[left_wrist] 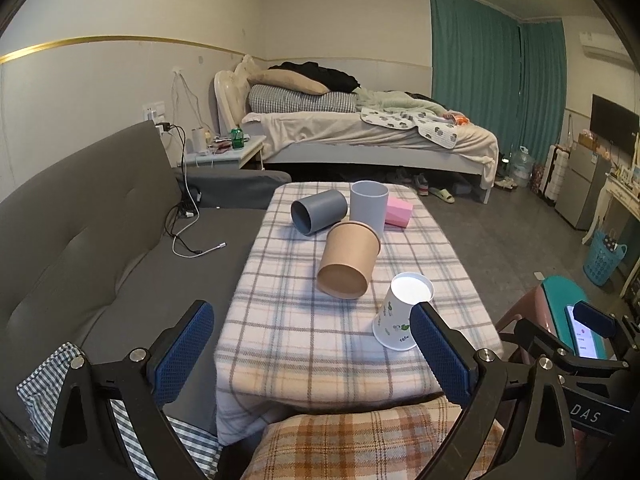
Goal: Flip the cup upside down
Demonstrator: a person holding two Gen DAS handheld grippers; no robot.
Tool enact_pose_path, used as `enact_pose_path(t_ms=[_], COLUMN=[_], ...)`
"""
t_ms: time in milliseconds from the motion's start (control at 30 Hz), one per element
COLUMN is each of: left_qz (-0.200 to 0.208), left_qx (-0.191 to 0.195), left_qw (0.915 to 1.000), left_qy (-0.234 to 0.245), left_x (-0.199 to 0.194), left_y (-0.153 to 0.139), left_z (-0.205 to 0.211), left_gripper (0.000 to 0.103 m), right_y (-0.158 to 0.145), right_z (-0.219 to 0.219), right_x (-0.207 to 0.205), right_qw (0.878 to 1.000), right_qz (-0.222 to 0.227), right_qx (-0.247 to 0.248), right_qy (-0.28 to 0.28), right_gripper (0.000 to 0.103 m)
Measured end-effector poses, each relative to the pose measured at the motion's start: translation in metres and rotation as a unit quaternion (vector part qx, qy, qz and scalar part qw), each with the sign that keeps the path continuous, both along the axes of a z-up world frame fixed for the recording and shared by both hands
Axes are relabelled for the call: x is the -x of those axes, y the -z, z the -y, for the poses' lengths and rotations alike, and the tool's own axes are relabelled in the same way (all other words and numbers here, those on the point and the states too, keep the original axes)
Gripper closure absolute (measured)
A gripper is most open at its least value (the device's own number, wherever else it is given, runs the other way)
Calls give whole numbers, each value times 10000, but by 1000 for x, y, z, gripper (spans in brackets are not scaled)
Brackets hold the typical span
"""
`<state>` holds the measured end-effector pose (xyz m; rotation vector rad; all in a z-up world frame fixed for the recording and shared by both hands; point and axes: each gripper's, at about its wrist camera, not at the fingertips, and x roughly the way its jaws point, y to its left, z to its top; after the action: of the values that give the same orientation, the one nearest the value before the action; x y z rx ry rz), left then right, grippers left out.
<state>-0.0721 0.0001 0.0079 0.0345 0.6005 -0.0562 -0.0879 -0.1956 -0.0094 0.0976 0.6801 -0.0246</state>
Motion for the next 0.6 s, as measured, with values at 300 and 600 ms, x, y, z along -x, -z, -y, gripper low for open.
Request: enact_pose_path(t_ms=[300,600], left_qz=[-62,-72], left_qx=[-52,-62], left_qw=[10000,10000], left_qy=[-39,-14], left_x=[0,2], left_y=[4,6], left_z=[1,1], left_gripper=[2,2], right_y=[1,4], right_z=[0,1], right_x=[0,2], right_qw=[10000,10000], right_qz=[-16,13], right_qx=[-8,-33], right_qy=[3,79], right_gripper=[0,0])
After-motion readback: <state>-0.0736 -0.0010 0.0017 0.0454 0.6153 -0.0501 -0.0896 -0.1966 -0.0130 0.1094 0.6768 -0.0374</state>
